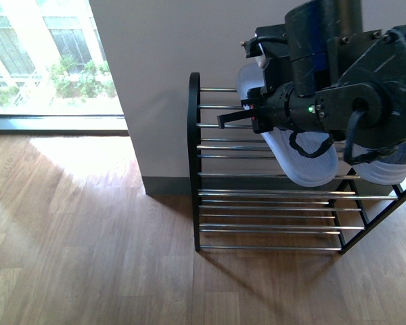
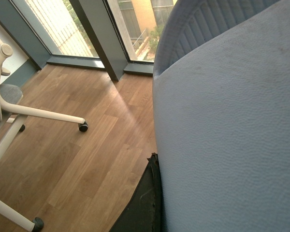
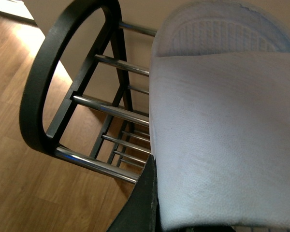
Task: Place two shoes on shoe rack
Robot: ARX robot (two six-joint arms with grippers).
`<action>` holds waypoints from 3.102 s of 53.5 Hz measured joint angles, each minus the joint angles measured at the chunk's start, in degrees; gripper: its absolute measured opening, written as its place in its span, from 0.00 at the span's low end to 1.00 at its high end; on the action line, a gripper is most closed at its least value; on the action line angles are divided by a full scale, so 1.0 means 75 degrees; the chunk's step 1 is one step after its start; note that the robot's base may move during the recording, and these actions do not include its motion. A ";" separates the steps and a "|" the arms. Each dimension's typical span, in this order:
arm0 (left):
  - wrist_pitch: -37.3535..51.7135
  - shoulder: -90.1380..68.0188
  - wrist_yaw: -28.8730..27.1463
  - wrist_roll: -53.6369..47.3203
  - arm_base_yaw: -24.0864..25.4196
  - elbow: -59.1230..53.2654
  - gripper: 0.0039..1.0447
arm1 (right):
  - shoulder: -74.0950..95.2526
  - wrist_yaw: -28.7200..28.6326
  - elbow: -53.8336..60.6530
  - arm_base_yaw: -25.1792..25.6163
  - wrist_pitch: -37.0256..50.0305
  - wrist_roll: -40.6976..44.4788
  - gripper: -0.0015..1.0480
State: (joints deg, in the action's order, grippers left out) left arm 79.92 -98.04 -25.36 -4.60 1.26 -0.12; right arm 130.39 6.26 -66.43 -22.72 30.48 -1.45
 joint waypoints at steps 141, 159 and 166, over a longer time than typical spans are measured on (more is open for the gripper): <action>0.0000 0.0000 -0.0003 0.0003 -0.0003 0.0000 0.02 | -0.8845 -0.0784 0.8134 0.2996 0.3622 0.0166 0.02; 0.0000 0.0000 0.0000 0.0000 -0.0003 0.0000 0.02 | -1.0471 -0.0825 0.8556 0.3005 0.2425 0.0169 0.02; 0.0000 0.0000 0.0000 0.0003 -0.0003 0.0000 0.02 | -1.1147 -0.0822 0.8670 0.3005 0.1865 0.0166 0.02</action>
State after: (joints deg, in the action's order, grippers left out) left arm 79.92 -98.04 -25.36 -4.58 1.23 -0.12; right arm 46.78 0.10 -1.41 -0.19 44.47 -0.21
